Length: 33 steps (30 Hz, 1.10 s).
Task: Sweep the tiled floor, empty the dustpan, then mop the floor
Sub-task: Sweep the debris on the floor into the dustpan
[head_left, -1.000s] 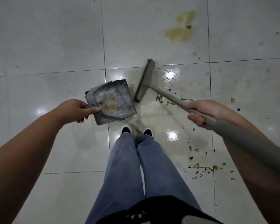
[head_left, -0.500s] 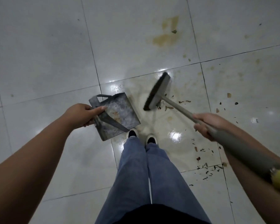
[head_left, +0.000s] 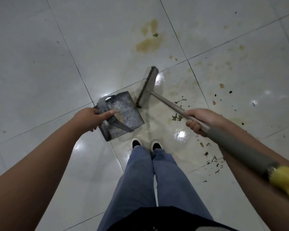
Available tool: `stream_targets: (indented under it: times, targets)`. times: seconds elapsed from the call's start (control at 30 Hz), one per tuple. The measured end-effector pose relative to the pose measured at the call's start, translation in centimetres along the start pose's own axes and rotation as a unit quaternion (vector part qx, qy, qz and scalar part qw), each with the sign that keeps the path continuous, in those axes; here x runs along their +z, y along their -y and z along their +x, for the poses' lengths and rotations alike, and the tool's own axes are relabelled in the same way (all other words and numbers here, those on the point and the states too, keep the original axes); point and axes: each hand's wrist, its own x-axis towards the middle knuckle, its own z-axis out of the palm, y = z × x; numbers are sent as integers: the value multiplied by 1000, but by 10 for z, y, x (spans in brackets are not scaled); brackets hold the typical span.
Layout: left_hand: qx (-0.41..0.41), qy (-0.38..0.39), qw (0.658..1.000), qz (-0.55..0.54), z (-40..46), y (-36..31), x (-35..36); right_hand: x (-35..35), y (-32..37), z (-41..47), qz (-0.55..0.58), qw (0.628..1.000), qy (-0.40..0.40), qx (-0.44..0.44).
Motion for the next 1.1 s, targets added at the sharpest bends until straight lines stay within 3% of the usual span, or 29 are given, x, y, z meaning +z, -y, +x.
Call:
stream_targets:
  times: [0.13, 0.27, 0.47, 0.6, 0.73, 0.9, 1.1]
  targets:
    - [13, -10, 1000, -19, 7, -8, -1, 1, -8, 27, 10, 1000, 6, 20]
    - [40, 3, 999, -4, 9, -33, 0, -49, -64, 28, 50, 995, -45, 68]
    - [88, 69, 988, 109, 7, -88, 20, -101, -133, -8, 171, 975, -111, 89]
    - [134, 113, 971, 164, 5, -103, 29, -115, -152, -36, 152, 977, -130, 76]
    - [153, 107, 965, 182, 2, -117, 35, -104, -159, -27, 101, 988, -115, 23]
    - [162, 95, 965, 183, -13, -144, 62, -98, -148, 6, 120, 992, -39, 5]
    - [140, 102, 966, 193, -53, -176, 119, -168, -211, 16, 146, 988, -47, 23]
